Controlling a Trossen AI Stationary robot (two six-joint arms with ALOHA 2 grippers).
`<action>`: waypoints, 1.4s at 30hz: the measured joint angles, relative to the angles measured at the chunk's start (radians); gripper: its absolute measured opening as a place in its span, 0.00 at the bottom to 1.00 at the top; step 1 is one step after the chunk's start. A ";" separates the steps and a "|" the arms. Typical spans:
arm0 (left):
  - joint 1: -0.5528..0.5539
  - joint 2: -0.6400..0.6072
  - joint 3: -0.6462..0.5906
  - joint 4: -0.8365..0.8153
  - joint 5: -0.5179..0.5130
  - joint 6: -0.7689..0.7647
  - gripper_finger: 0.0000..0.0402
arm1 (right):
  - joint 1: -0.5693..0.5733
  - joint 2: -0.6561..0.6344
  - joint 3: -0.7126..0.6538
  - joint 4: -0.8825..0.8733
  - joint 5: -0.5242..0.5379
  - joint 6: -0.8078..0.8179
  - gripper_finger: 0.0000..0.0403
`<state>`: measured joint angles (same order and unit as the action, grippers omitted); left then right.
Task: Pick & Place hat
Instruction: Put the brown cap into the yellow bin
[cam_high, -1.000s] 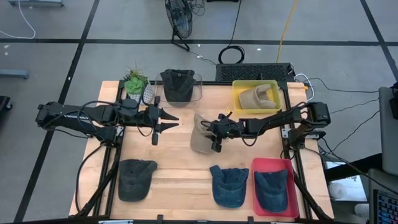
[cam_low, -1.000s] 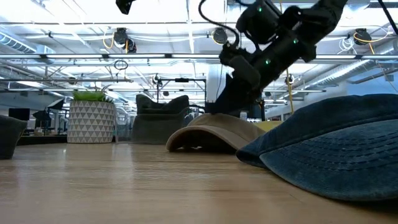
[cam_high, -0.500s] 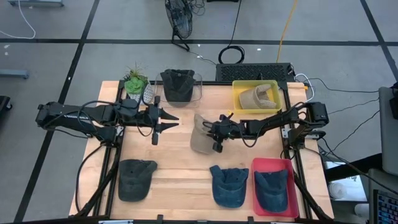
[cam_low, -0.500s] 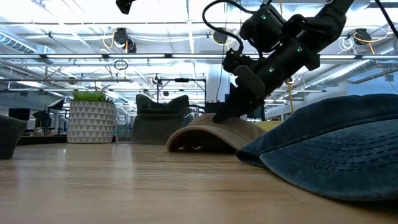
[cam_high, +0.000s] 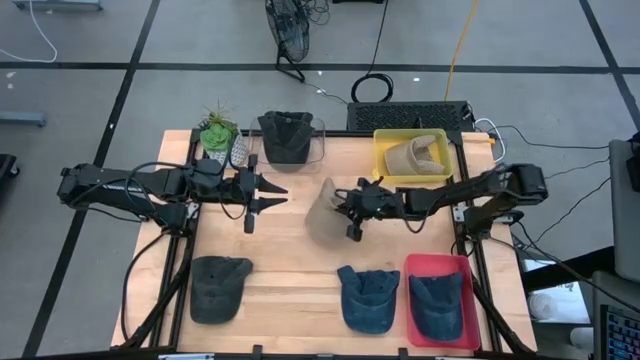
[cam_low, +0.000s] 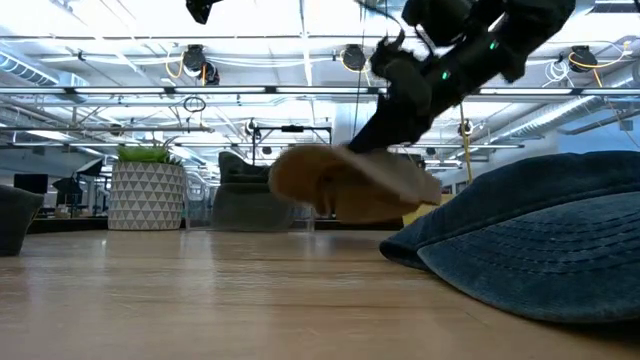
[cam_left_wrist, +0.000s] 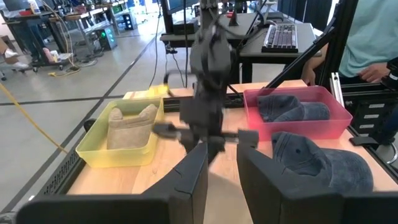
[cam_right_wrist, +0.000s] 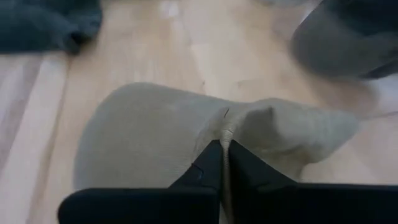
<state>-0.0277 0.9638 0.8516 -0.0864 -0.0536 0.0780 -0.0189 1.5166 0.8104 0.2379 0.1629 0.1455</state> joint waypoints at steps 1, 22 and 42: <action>0.000 0.000 0.000 0.000 0.000 0.000 0.24 | 0.000 -0.032 0.000 -0.030 0.028 -0.001 0.00; 0.000 0.000 0.000 0.005 0.002 -0.005 0.24 | -0.277 -0.493 -0.102 -0.316 0.442 0.092 0.00; 0.000 0.007 0.000 0.005 0.003 -0.004 0.24 | -0.629 -0.505 -0.460 0.096 0.198 0.131 0.00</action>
<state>-0.0280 0.9710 0.8520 -0.0814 -0.0509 0.0736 -0.6479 1.0115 0.3505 0.3339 0.3609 0.2762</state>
